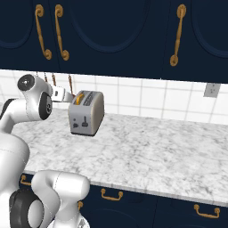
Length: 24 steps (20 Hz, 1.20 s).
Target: Start the toaster. Once the lever pops up, take the bread to the plate on the dining counter.
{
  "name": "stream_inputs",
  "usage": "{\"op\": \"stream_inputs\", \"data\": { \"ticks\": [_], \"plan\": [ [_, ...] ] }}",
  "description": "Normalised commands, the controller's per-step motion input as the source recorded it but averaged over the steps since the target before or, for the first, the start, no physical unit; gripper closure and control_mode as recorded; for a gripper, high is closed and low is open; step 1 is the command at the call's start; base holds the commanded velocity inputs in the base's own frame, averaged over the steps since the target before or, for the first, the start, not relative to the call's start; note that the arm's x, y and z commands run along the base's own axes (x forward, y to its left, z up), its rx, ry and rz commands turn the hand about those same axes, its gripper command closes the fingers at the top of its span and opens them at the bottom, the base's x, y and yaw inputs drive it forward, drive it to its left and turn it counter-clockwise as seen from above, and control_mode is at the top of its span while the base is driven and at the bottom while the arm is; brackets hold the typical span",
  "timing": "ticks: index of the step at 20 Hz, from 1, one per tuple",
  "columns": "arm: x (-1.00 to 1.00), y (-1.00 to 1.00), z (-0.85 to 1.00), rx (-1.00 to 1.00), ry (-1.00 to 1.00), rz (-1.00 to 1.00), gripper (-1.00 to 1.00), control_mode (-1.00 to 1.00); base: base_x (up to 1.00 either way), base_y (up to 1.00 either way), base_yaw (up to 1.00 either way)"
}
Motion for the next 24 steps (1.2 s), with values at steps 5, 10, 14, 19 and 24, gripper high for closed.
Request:
{"op": "stream_inputs", "data": {
  "ticks": [5,10,14,19,24],
  "plan": [
    [0.00,0.00,0.00,0.00,0.00,0.00,-1.00,-1.00,0.00,0.00,0.00],
    [0.00,0.00,0.00,0.00,0.00,0.00,-1.00,-1.00,0.00,0.00,0.00],
    [0.00,0.00,0.00,0.00,0.00,0.00,-1.00,-1.00,0.00,0.00,0.00],
    [0.00,0.00,0.00,0.00,0.00,0.00,-1.00,-1.00,0.00,0.00,0.00],
    [0.00,0.00,0.00,0.00,0.00,0.00,-1.00,-1.00,0.00,0.00,0.00]
  ]
}}
